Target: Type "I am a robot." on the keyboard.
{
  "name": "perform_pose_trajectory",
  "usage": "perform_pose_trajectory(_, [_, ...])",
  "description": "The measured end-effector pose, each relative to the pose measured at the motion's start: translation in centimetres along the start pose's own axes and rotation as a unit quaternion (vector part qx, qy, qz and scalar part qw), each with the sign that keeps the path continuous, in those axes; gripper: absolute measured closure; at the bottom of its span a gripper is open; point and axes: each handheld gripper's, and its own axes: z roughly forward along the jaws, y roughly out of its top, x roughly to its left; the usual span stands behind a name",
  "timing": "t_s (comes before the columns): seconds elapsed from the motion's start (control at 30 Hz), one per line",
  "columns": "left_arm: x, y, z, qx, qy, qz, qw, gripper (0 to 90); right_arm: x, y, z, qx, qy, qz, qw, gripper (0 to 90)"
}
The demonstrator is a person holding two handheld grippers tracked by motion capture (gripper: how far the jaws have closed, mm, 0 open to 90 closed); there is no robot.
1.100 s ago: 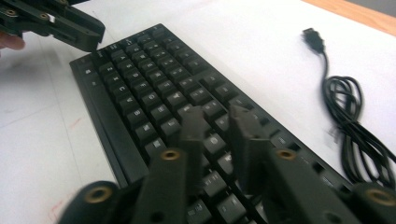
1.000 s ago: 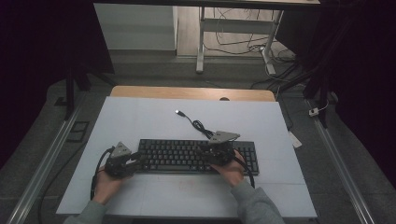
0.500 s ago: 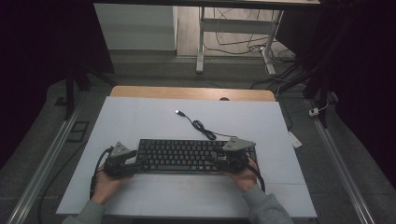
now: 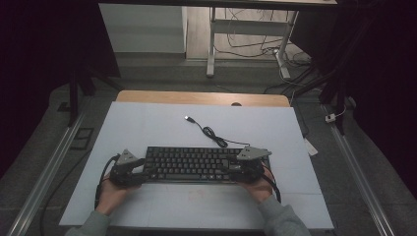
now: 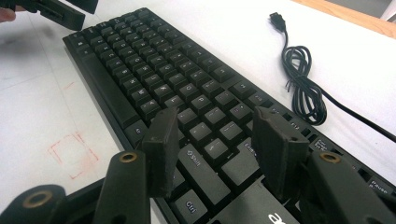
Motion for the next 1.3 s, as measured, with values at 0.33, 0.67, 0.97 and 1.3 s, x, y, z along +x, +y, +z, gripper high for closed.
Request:
perform_pose_trajectory(0.33, [-1.2, 1.4, -0.1, 0.0, -0.02, 0.023, 0.9995, 41.0, -0.1, 0.0, 0.0, 0.0, 0.0, 0.001, 1.0, 51.3])
perform_pose_trajectory(0.67, [-3.8, 4.3, 1.5, 0.025, -0.072, 0.068, 0.9948, 41.6, -0.2, 0.0, -0.3, -0.001, -0.004, 0.005, 1.0, 51.1])
perform_pose_trajectory(0.97, [-5.8, 4.8, 3.2, 0.038, -0.094, 0.099, 0.99, 57.1, -0.4, -0.2, -0.7, -0.005, -0.005, 0.005, 1.0, 50.9])
perform_pose_trajectory(1.3, [-6.3, 4.2, 3.8, 0.047, -0.11, 0.119, 0.9857, 88.6, -0.5, -0.2, -0.5, -0.001, -0.003, 0.0, 1.0, 50.6])
